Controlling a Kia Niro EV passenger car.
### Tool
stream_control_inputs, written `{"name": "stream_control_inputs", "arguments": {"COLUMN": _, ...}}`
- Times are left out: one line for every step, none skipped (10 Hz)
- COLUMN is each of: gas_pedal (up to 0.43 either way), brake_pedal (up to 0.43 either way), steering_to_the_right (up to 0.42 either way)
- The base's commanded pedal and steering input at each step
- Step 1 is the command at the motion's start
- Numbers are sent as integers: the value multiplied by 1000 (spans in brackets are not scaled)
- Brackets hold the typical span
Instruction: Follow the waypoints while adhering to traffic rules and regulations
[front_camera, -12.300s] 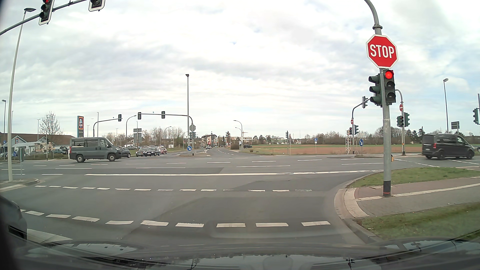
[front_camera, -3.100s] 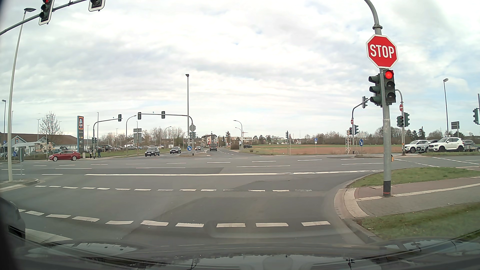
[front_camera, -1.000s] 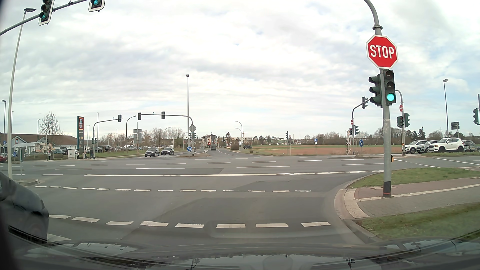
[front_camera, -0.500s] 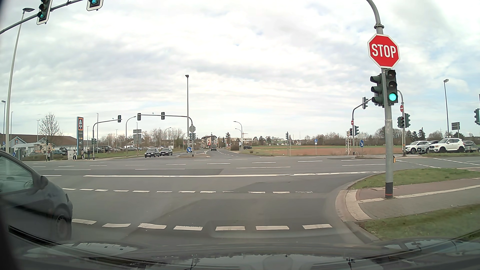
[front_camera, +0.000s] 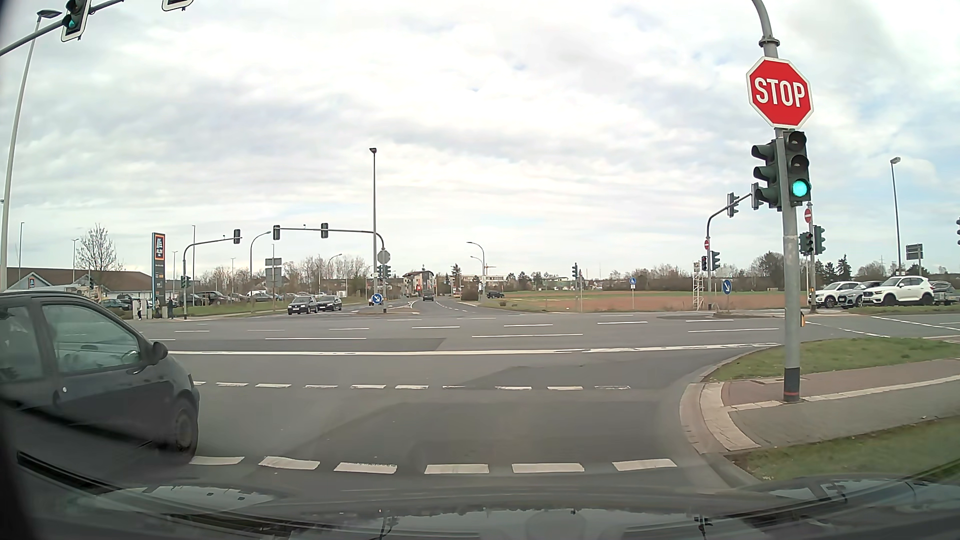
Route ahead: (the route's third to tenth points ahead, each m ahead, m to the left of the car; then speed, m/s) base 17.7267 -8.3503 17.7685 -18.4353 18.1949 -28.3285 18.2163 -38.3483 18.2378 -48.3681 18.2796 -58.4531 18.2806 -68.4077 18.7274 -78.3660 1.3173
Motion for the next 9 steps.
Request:
{"name": "stream_control_inputs", "arguments": {"gas_pedal": 260, "brake_pedal": 0, "steering_to_the_right": -1}}
{"name": "stream_control_inputs", "arguments": {"gas_pedal": 268, "brake_pedal": 0, "steering_to_the_right": -1}}
{"name": "stream_control_inputs", "arguments": {"gas_pedal": 268, "brake_pedal": 0, "steering_to_the_right": -1}}
{"name": "stream_control_inputs", "arguments": {"gas_pedal": 287, "brake_pedal": 0, "steering_to_the_right": -1}}
{"name": "stream_control_inputs", "arguments": {"gas_pedal": 311, "brake_pedal": 0, "steering_to_the_right": -1}}
{"name": "stream_control_inputs", "arguments": {"gas_pedal": 311, "brake_pedal": 0, "steering_to_the_right": -1}}
{"name": "stream_control_inputs", "arguments": {"gas_pedal": 319, "brake_pedal": 0, "steering_to_the_right": -1}}
{"name": "stream_control_inputs", "arguments": {"gas_pedal": 319, "brake_pedal": 0, "steering_to_the_right": -1}}
{"name": "stream_control_inputs", "arguments": {"gas_pedal": 319, "brake_pedal": 0, "steering_to_the_right": -1}}
